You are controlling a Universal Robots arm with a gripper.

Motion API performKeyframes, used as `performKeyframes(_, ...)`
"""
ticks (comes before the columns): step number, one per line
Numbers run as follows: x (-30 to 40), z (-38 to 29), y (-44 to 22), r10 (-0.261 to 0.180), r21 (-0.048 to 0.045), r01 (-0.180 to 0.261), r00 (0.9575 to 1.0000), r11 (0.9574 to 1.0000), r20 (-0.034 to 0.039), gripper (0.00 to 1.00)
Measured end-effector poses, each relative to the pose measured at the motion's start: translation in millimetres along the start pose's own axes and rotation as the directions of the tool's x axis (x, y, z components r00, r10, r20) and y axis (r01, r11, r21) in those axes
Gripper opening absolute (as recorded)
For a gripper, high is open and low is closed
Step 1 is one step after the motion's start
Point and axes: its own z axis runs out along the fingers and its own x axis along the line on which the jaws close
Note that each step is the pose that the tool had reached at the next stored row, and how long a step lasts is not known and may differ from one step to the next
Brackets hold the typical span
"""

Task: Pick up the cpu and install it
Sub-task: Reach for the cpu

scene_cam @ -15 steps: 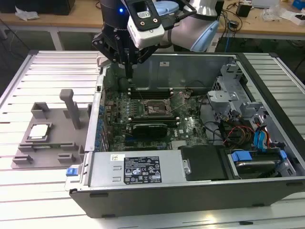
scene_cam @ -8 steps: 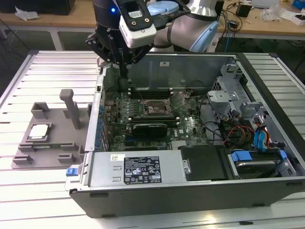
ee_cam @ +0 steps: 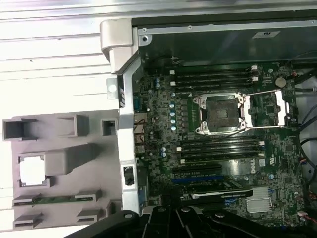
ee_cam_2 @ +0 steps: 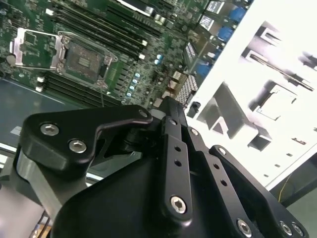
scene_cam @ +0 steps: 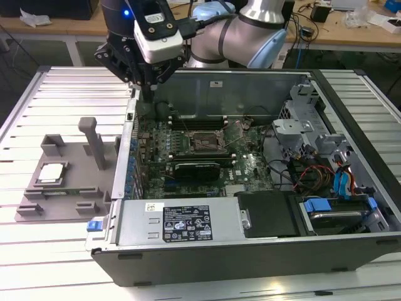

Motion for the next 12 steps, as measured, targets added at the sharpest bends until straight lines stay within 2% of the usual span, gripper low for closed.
performKeyframes(3,7.4,-0.2,-0.6,0.000,0.0000,0.000,1.0000,1.0000,0.0000,0.11)
performKeyframes(12,20.6,-0.6,-1.6,0.000,0.0001,0.000,1.0000,1.0000,0.0000,0.11)
